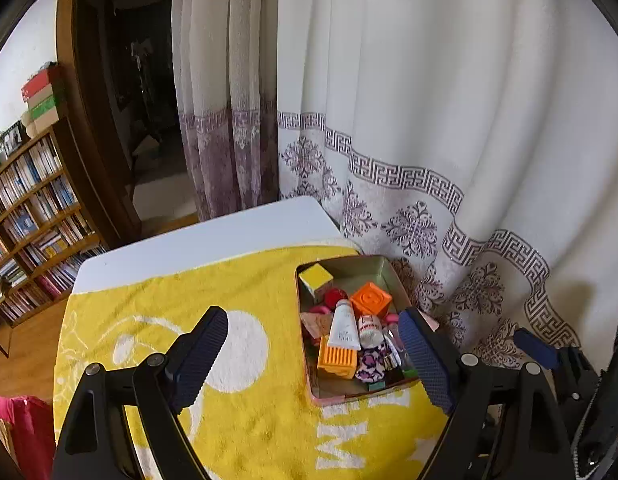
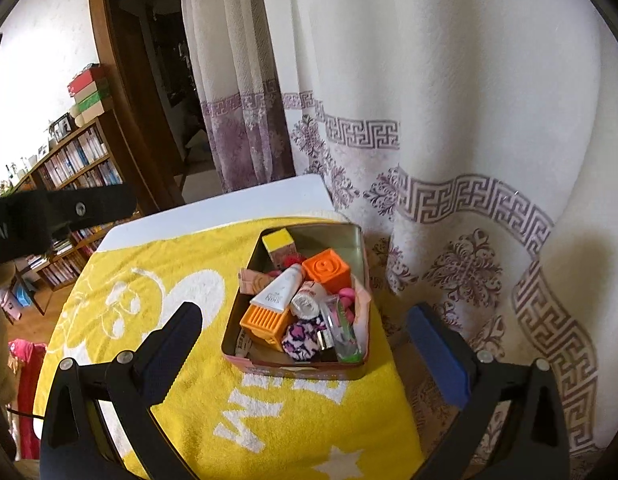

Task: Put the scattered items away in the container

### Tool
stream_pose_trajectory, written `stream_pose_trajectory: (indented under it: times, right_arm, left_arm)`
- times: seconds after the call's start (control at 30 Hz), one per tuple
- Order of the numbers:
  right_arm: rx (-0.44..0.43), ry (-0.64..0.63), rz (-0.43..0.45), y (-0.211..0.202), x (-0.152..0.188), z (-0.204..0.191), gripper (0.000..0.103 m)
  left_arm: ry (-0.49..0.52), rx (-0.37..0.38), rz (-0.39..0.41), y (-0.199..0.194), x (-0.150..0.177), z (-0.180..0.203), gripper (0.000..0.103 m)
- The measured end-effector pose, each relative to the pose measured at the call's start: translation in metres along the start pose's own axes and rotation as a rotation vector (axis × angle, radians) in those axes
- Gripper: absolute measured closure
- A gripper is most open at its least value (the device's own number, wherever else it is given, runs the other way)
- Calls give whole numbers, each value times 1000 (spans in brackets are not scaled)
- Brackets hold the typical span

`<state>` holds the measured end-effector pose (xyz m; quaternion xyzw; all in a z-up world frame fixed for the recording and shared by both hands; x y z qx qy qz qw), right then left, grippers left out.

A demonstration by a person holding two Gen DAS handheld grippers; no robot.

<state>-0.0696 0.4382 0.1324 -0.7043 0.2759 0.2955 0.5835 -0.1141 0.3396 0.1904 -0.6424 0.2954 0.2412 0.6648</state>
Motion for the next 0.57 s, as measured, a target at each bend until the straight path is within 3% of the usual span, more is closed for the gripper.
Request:
stream_pose_trajectory:
  times: [0.2, 0.57]
  right_arm:
    - [31, -20, 23, -8, -10, 2, 0]
    - [0, -27, -72, 19, 18, 9, 0]
  left_arm:
    - [-21, 44, -14, 0, -2, 7, 14]
    - [-6, 25, -49, 13, 12, 11, 14]
Point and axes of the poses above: each gripper's, at about its wrist camera, not at the fingertips, and y roughly the way its jaws point, z to its right, x to its underside, the point moved 9 cm from there along y, roughly the way its jaws point, and after that the axes turned 1 degree about -x, right-handed, at the moved point
